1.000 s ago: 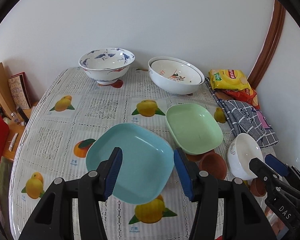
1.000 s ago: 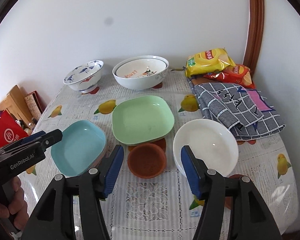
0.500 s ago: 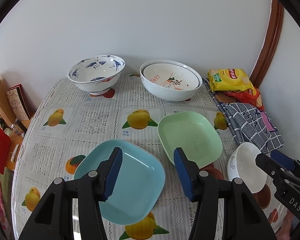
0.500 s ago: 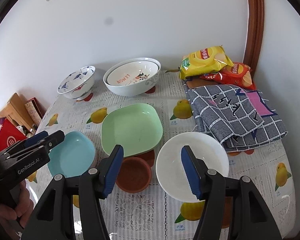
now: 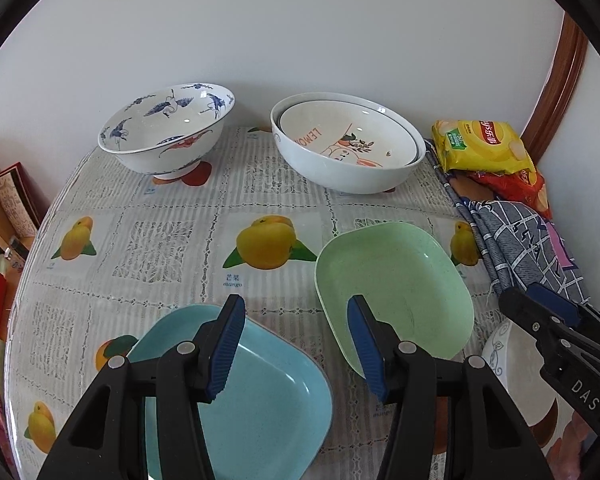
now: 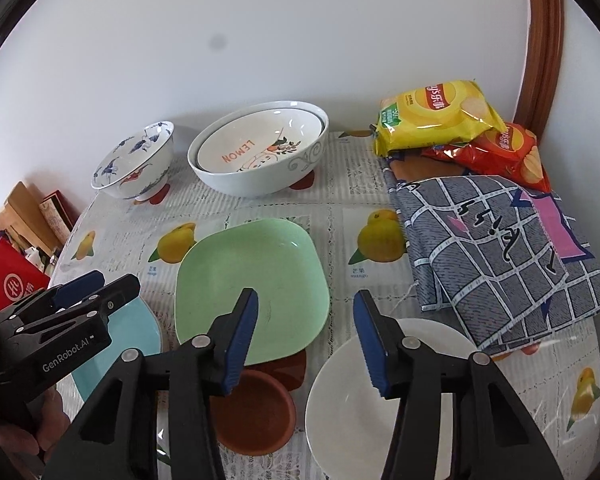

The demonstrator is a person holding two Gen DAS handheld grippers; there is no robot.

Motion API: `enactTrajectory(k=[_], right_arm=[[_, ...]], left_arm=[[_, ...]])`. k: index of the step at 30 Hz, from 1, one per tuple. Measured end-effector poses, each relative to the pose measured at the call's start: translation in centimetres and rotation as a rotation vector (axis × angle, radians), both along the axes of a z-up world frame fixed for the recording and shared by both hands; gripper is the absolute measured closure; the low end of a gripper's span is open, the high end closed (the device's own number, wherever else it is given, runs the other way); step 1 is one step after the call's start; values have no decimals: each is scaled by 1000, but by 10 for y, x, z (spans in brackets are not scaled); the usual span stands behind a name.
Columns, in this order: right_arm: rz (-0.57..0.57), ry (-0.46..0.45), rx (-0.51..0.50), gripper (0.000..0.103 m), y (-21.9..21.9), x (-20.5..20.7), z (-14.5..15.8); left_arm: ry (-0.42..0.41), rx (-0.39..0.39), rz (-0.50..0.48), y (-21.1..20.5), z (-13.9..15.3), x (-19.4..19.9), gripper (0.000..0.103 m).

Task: Organize plates and bowls
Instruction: 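Move both grippers to the light-green plate rim and close them, then lift the light-green plate off the table with both grippers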

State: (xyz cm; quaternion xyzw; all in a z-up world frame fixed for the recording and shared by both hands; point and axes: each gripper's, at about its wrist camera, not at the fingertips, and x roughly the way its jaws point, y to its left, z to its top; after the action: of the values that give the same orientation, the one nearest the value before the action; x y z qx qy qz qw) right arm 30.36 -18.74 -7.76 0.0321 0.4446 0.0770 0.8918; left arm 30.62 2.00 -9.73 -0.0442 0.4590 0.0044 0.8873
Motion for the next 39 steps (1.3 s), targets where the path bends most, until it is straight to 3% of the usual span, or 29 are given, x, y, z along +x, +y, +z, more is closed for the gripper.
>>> enactTrajectory(k=[9,18,26,31,39], right_arm=[[19,52,-47,70,14,34,-24],[6,108,-50,74,20,52,-43],[-6,126,-86,78,24,61,-49],[-25,129,-102,87,22,64,-49],[-29,168,-102,87,15,70,-57]], left_arm=[[30,-17,-7,-3,-21,25,53],[69,-32,-37,-12,-43,47,56],[121,-72,-42,-14,-60,58,68],[140,-68,-44,-18,-66,61,77],[140,-60,-41,-21,-69,64,82]])
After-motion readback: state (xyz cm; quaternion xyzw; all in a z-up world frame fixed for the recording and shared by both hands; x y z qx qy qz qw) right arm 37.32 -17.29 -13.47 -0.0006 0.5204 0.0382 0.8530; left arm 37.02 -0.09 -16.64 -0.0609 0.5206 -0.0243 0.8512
